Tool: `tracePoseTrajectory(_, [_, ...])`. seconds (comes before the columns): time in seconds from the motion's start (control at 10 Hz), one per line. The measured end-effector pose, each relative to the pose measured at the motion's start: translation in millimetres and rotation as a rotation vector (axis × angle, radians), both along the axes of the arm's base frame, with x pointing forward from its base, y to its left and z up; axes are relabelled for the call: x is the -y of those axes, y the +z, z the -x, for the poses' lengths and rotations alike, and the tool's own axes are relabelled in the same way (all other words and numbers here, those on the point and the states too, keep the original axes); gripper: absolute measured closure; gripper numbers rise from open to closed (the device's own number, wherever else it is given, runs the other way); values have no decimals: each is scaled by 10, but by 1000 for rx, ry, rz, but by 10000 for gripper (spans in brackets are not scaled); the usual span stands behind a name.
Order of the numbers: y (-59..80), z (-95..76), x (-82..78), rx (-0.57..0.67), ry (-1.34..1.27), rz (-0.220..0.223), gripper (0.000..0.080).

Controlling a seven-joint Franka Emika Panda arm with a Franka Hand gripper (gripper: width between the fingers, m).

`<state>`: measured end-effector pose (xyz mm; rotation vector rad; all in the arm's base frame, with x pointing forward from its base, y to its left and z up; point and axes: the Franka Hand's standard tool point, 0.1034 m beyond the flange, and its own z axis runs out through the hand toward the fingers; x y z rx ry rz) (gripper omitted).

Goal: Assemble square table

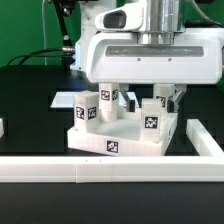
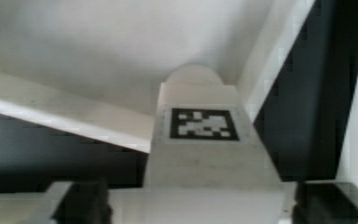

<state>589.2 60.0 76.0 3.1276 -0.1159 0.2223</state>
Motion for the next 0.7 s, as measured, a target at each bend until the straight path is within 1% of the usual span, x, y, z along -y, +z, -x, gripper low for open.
tracePoseTrajectory(0.1, [0,0,1,0,-15,-2,509])
tracePoseTrajectory(0.3, [-1,0,-1,1,-49,-8,509])
tracePoseTrajectory(0.5, [-2,0,1,2,-181,-29,509])
tracePoseTrajectory(0.7, [-1,-2,-19,9,-377,-62,509])
